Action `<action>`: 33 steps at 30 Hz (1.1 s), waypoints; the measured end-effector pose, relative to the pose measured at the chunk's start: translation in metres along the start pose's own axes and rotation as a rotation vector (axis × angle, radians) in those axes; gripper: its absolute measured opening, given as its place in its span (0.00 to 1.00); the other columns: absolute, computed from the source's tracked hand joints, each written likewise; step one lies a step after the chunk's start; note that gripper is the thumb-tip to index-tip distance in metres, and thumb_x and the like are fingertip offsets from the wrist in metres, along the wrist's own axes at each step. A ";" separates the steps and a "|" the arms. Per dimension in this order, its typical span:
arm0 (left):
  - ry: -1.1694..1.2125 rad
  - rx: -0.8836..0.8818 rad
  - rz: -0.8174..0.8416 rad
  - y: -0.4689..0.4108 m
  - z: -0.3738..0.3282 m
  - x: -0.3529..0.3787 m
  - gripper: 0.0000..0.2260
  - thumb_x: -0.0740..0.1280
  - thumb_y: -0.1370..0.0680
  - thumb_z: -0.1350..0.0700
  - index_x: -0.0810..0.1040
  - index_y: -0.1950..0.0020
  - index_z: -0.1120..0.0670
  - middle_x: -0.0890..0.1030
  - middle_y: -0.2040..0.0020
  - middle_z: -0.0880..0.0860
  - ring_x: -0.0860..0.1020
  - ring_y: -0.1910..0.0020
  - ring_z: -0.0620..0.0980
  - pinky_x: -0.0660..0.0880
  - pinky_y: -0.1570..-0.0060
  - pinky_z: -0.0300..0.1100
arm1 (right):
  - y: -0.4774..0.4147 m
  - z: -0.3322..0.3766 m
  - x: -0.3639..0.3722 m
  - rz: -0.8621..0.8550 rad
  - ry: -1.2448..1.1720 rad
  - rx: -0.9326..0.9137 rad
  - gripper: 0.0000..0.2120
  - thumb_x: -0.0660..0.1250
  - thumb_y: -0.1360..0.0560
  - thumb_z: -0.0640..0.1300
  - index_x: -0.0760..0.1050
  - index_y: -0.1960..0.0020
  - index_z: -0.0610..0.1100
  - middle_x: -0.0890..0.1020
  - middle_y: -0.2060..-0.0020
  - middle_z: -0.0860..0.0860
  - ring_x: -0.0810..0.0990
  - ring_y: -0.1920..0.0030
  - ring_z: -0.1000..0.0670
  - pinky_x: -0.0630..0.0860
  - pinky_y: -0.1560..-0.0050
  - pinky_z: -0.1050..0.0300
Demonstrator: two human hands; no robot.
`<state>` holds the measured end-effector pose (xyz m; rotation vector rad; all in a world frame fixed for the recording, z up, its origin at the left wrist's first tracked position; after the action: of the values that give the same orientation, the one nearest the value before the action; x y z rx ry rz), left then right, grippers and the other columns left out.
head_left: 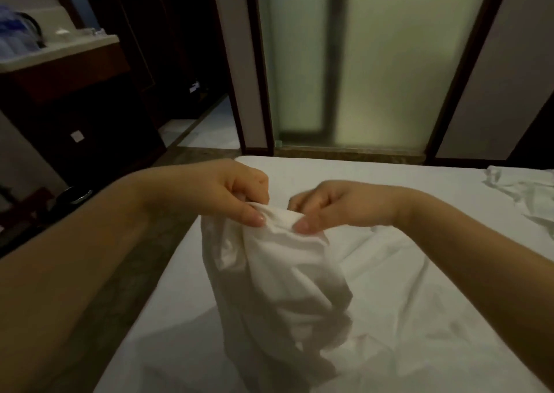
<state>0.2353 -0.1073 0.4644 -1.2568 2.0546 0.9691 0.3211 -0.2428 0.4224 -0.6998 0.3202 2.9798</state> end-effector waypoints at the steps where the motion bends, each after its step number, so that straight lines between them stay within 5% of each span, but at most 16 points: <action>1: -0.001 -0.021 -0.033 0.012 0.008 -0.002 0.10 0.70 0.32 0.40 0.80 0.63 0.46 0.75 0.58 0.43 0.76 0.57 0.42 0.74 0.51 0.33 | -0.008 0.007 0.002 -0.056 0.068 -0.026 0.16 0.68 0.28 0.54 0.82 0.57 0.39 0.79 0.58 0.56 0.78 0.55 0.55 0.72 0.45 0.60; 6: 0.014 -0.105 -0.145 0.089 0.030 0.004 0.07 0.65 0.34 0.39 0.79 0.65 0.39 0.74 0.60 0.40 0.75 0.60 0.40 0.70 0.57 0.29 | -0.043 0.042 0.047 -0.090 -0.038 -0.241 0.12 0.68 0.32 0.56 0.79 0.68 0.50 0.76 0.68 0.55 0.75 0.64 0.57 0.70 0.55 0.60; 10: -0.002 -0.215 -0.184 0.148 0.048 0.030 0.05 0.64 0.32 0.40 0.76 0.68 0.34 0.73 0.59 0.37 0.74 0.61 0.38 0.68 0.59 0.28 | -0.080 0.047 0.090 0.234 -0.048 -0.176 0.17 0.66 0.26 0.47 0.77 0.62 0.32 0.75 0.60 0.34 0.75 0.58 0.39 0.73 0.47 0.55; 15: 0.045 -0.325 -0.192 0.194 0.080 0.073 0.08 0.66 0.29 0.45 0.75 0.67 0.32 0.72 0.57 0.38 0.74 0.58 0.39 0.67 0.57 0.29 | -0.118 0.047 0.158 0.542 0.320 -0.092 0.07 0.71 0.27 0.48 0.82 0.52 0.47 0.79 0.50 0.58 0.76 0.52 0.62 0.65 0.52 0.78; 17: 0.073 -0.330 -0.225 0.209 0.093 0.084 0.09 0.66 0.29 0.45 0.75 0.69 0.34 0.72 0.58 0.38 0.74 0.60 0.39 0.67 0.59 0.27 | -0.127 0.046 0.167 0.471 0.365 -0.136 0.05 0.70 0.27 0.50 0.82 0.55 0.49 0.76 0.48 0.62 0.74 0.49 0.62 0.63 0.51 0.80; 22: 0.167 -0.313 -0.351 0.236 0.120 0.087 0.08 0.64 0.34 0.36 0.77 0.67 0.38 0.73 0.60 0.39 0.74 0.61 0.39 0.68 0.60 0.28 | -0.128 0.060 0.151 0.097 0.140 -0.376 0.10 0.68 0.26 0.51 0.82 0.56 0.45 0.80 0.56 0.53 0.79 0.53 0.50 0.74 0.48 0.53; 27: 0.178 -0.314 -0.507 0.269 0.140 0.052 0.14 0.67 0.40 0.38 0.80 0.65 0.46 0.75 0.61 0.40 0.75 0.62 0.37 0.69 0.61 0.26 | -0.137 0.054 0.183 0.177 0.455 -0.380 0.08 0.69 0.27 0.53 0.82 0.59 0.50 0.77 0.59 0.58 0.74 0.52 0.60 0.68 0.48 0.64; 33: 0.094 -0.317 -0.465 0.281 0.160 0.016 0.22 0.63 0.44 0.23 0.78 0.69 0.40 0.75 0.63 0.39 0.75 0.64 0.38 0.69 0.57 0.33 | -0.139 0.084 0.138 -0.118 0.081 -0.212 0.06 0.70 0.36 0.56 0.81 0.68 0.55 0.79 0.66 0.58 0.77 0.61 0.59 0.71 0.53 0.67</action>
<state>-0.0134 0.0984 0.4401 -1.8707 1.5951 1.0452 0.1761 -0.0869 0.4084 -0.8288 -0.0336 2.9044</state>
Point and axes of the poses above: each hand's wrist, its own y-axis away from the middle knuckle, its own x-axis out of the palm, z = x × y, the point moved 4 cm from there along -y, towards the middle knuckle
